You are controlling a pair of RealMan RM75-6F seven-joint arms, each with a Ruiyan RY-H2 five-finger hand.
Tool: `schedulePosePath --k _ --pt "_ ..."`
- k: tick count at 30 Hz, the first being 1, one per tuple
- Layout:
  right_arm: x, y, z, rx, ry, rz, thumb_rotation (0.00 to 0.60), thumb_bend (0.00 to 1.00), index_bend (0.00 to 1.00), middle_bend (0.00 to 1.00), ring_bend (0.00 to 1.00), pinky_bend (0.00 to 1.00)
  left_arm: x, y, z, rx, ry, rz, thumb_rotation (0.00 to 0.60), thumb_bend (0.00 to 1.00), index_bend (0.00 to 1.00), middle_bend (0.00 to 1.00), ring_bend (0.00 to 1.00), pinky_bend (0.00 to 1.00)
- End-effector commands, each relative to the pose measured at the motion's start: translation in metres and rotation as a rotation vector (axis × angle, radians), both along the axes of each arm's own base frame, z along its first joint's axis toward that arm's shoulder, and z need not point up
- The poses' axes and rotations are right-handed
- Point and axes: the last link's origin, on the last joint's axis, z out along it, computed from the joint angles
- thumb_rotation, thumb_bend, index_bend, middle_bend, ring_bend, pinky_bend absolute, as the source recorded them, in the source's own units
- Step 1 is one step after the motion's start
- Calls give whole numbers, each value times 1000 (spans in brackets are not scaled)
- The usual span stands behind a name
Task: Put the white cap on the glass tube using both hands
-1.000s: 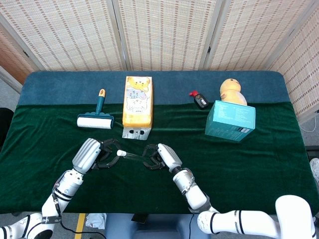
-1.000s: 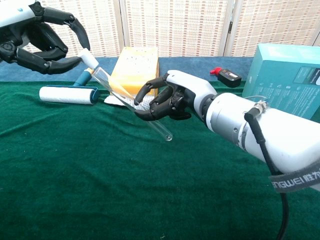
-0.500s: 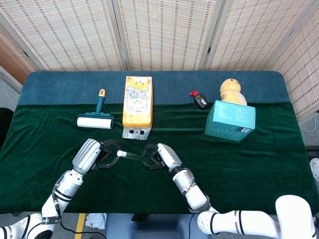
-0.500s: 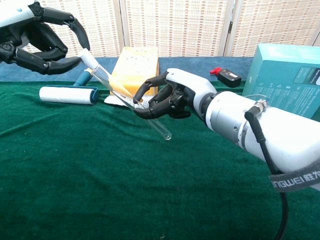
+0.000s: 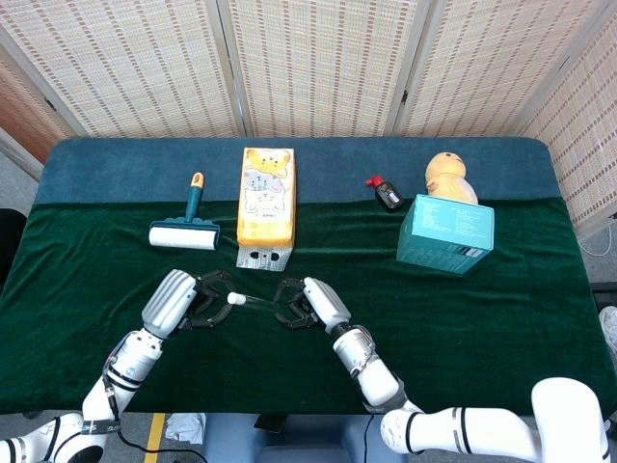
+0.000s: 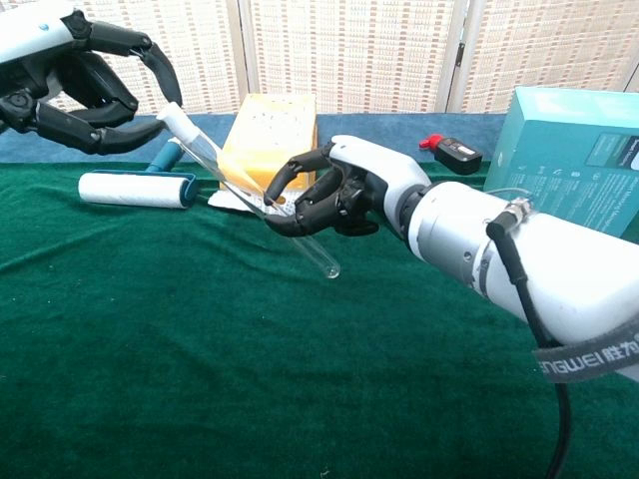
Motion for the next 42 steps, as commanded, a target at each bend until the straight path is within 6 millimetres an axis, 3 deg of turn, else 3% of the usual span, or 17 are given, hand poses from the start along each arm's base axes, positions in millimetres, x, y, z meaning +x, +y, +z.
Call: schedulePosePath --k 1,26,29,35,38,42 --pt "1 0 0 0 -2 0 600 888 762 929 1000 1000 0 0 -1 -3 0 -1 600 569 617 1000 900 851" --pt "9 0 -4 -2 -25 1 600 888 772 932 1000 1000 0 0 -9 -29 -18 10 600 572 607 1000 900 851" --pt "7 -1 -3 -7 -17 -1 600 888 772 932 1000 1000 -1 0 -9 -37 -10 11 600 569 487 1000 897 851" --pt "-2 -2 3 -25 62 22 600 888 772 932 1000 1000 -7 0 -7 -65 25 22 600 507 35 1000 887 851" --pt "-8 -3 10 -44 139 53 600 888 772 932 1000 1000 -12 1 -4 -71 46 30 600 411 0 1000 870 851" --pt "-20 -3 17 -63 278 99 600 888 772 932 1000 1000 -23 3 4 -58 72 50 600 354 0 997 830 851"
